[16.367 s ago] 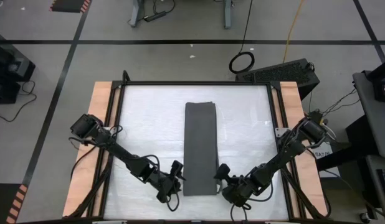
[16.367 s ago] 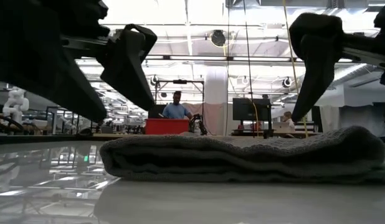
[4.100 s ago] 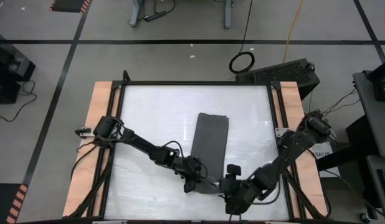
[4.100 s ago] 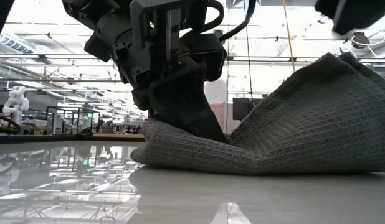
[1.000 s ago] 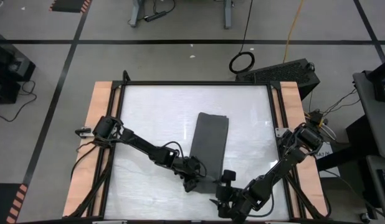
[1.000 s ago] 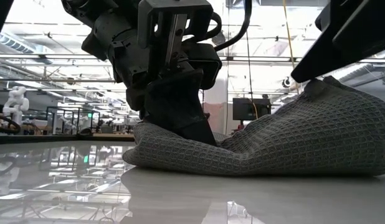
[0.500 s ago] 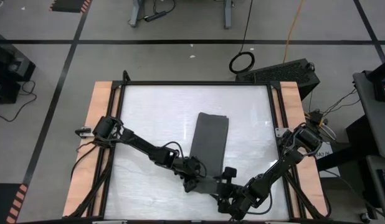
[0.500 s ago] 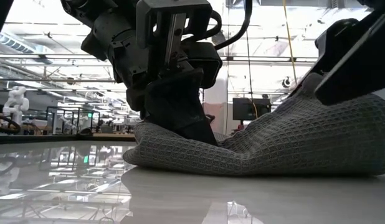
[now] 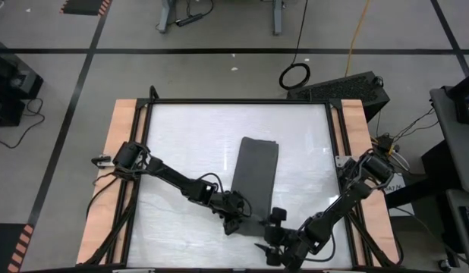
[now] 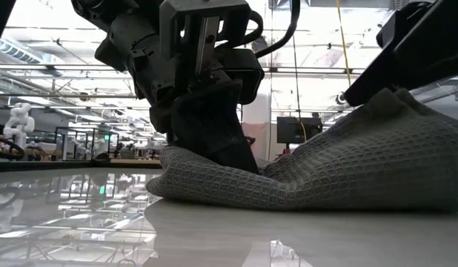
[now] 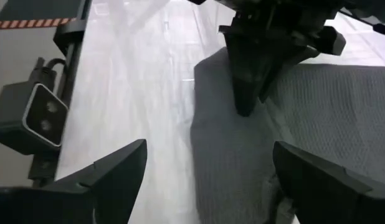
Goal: Roll towel into tight, uniform cylinder
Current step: Roll the gray towel
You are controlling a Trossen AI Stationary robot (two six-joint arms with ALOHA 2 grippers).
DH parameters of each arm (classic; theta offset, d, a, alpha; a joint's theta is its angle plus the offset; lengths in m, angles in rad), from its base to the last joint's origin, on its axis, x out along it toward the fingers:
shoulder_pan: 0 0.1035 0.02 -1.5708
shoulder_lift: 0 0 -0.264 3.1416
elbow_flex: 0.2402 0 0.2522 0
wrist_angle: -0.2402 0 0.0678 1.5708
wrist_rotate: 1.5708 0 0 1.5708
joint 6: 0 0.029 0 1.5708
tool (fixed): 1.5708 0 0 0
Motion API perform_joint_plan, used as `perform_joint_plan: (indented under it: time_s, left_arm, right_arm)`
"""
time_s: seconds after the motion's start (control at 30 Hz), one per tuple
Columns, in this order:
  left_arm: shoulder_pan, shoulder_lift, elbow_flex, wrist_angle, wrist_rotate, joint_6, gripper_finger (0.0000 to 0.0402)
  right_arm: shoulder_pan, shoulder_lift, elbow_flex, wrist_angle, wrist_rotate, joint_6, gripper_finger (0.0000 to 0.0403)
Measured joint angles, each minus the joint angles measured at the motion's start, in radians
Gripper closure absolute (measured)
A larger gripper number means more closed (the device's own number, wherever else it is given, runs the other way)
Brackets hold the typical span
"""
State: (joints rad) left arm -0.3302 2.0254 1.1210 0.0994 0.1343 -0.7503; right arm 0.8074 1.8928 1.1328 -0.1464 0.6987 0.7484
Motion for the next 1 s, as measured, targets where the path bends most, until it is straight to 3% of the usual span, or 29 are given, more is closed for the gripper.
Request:
perform_joint_plan:
  time_s: [0.27, 0.53, 0.73, 1.0]
  left_arm:
    - [0.000, 0.000, 0.001, 0.001, -0.008, 0.000, 0.0293]
    - [0.000, 0.000, 0.001, 0.000, -0.009, -0.001, 0.0289]
    - [0.000, 0.000, 0.001, -0.002, -0.008, -0.004, 0.0289]
    - [0.000, 0.000, 0.001, -0.003, -0.007, -0.004, 0.0288]
  right_arm:
    - [0.009, -0.004, 0.000, 0.005, 0.037, 0.019, 0.0064]
    - [-0.002, -0.002, 0.000, -0.045, 0.031, -0.012, 0.0064]
    - [0.007, -0.019, 0.001, 0.023, 0.028, -0.129, 0.0076]
    - [-0.006, 0.044, 0.001, 0.002, -0.071, -0.161, 0.0089]
